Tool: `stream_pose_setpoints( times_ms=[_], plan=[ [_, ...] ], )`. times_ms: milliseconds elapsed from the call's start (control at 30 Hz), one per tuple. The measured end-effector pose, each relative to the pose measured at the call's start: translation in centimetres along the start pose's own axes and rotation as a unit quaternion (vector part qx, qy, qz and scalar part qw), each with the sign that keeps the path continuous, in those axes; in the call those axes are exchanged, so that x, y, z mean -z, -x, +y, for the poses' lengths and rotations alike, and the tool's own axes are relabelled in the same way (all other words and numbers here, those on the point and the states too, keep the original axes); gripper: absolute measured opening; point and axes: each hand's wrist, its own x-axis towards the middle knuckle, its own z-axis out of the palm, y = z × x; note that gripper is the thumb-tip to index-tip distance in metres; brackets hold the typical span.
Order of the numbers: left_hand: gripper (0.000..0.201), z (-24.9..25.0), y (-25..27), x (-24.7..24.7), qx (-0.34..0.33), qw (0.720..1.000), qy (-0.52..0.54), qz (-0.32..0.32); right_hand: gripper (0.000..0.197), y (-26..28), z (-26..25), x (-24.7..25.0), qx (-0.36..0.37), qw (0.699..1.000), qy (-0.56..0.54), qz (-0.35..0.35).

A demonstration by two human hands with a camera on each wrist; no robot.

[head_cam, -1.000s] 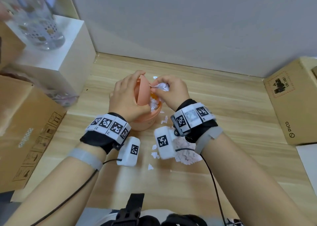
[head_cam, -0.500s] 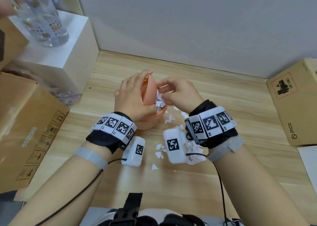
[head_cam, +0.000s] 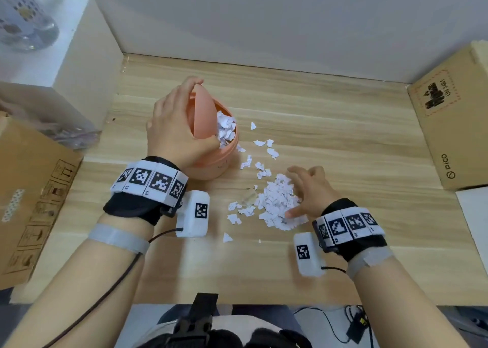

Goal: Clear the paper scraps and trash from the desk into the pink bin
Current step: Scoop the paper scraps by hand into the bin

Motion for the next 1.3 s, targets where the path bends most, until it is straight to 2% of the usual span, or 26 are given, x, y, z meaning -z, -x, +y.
stream_pose_setpoints(
  times_ms=[67,100,233,367,433,500,600,700,767,867,967,1033,1133,1200,1267,1300],
  plan=[
    [0.082,-0.1,0.0,-0.1,-0.004,1.0,-0.001,0.004,0.112,0.2,1.4,-1.8,-0.01,0.999,0.03,-0.009],
    [0.082,-0.2,-0.1,-0.1,-0.005,1.0,-0.002,0.005,0.11,0.2,1.8,-2.7,-0.009,1.0,0.023,-0.005],
    [0.082,-0.2,0.0,-0.2,-0.007,1.0,-0.004,0.008,0.082,-0.6,1.8,-4.8,0.035,0.996,-0.048,0.059],
    [0.082,-0.2,-0.1,-0.1,-0.007,1.0,-0.004,0.009,0.085,-1.3,0.8,-5.2,0.078,0.995,0.028,0.049],
    [0.082,-0.2,0.0,-0.1,-0.008,1.0,-0.003,0.008,0.065,-1.5,0.4,-5.4,0.102,0.992,0.056,0.053],
    [0.083,-0.2,0.0,-0.1,-0.007,1.0,-0.005,0.006,0.045,-1.6,0.0,-5.7,0.123,0.989,0.038,0.069],
    [0.084,-0.2,0.0,-0.1,-0.007,1.0,-0.004,0.001,0.035,-2.0,-0.2,-5.8,0.119,0.991,0.027,0.05],
    [0.083,-0.2,-0.1,-0.1,-0.007,1.0,-0.004,0.002,0.019,-2.2,-0.6,-4.7,0.094,0.995,0.004,0.03],
    [0.083,-0.2,-0.1,-0.1,-0.006,1.0,-0.006,0.0,0.017,-2.0,-1.3,-3.1,0.087,0.993,-0.053,0.052],
    [0.083,-0.2,-0.2,-0.1,-0.004,1.0,-0.006,0.002,0.012,-1.1,-3.6,0.2,0.12,0.978,-0.13,0.114],
    [0.083,0.0,-0.1,0.0,-0.005,1.0,-0.008,0.0,0.021,0.2,-7.7,3.9,0.173,0.95,-0.234,0.116],
    [0.083,0.0,0.0,0.1,-0.007,1.0,-0.007,-0.005,0.02,0.3,-10.5,5.4,0.205,0.941,-0.245,0.109],
    [0.086,0.1,0.1,0.2,-0.004,1.0,-0.002,-0.02,0.019,-0.5,-14.6,6.1,0.231,0.944,-0.209,0.106],
    [0.089,0.2,0.1,0.5,-0.002,1.0,0.0,-0.028,0.032,-1.4,-16.7,5.9,0.213,0.967,-0.09,0.111],
    [0.092,0.1,0.2,0.8,-0.005,0.999,0.004,-0.044,0.035,-2.1,-17.9,5.3,0.177,0.978,0.03,0.107],
    [0.094,0.0,0.1,0.9,-0.009,0.998,0.007,-0.056,0.034,-2.3,-18.3,4.9,0.165,0.981,0.048,0.092]
  ],
)
